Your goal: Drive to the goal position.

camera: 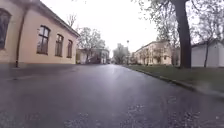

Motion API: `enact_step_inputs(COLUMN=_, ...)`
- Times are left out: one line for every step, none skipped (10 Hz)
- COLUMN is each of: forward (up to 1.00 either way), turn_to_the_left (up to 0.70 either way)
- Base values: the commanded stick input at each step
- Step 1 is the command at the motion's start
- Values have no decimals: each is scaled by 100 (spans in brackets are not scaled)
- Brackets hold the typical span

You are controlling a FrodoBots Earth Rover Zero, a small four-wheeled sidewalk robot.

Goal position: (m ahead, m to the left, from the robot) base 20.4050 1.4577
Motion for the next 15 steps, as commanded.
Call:
enact_step_inputs(forward=100, turn_to_the_left=0)
enact_step_inputs(forward=100, turn_to_the_left=0)
enact_step_inputs(forward=100, turn_to_the_left=0)
enact_step_inputs(forward=100, turn_to_the_left=0)
enact_step_inputs(forward=100, turn_to_the_left=0)
enact_step_inputs(forward=100, turn_to_the_left=0)
enact_step_inputs(forward=100, turn_to_the_left=0)
enact_step_inputs(forward=100, turn_to_the_left=0)
enact_step_inputs(forward=100, turn_to_the_left=0)
enact_step_inputs(forward=100, turn_to_the_left=0)
enact_step_inputs(forward=100, turn_to_the_left=0)
enact_step_inputs(forward=100, turn_to_the_left=0)
enact_step_inputs(forward=100, turn_to_the_left=0)
enact_step_inputs(forward=100, turn_to_the_left=0)
enact_step_inputs(forward=100, turn_to_the_left=0)
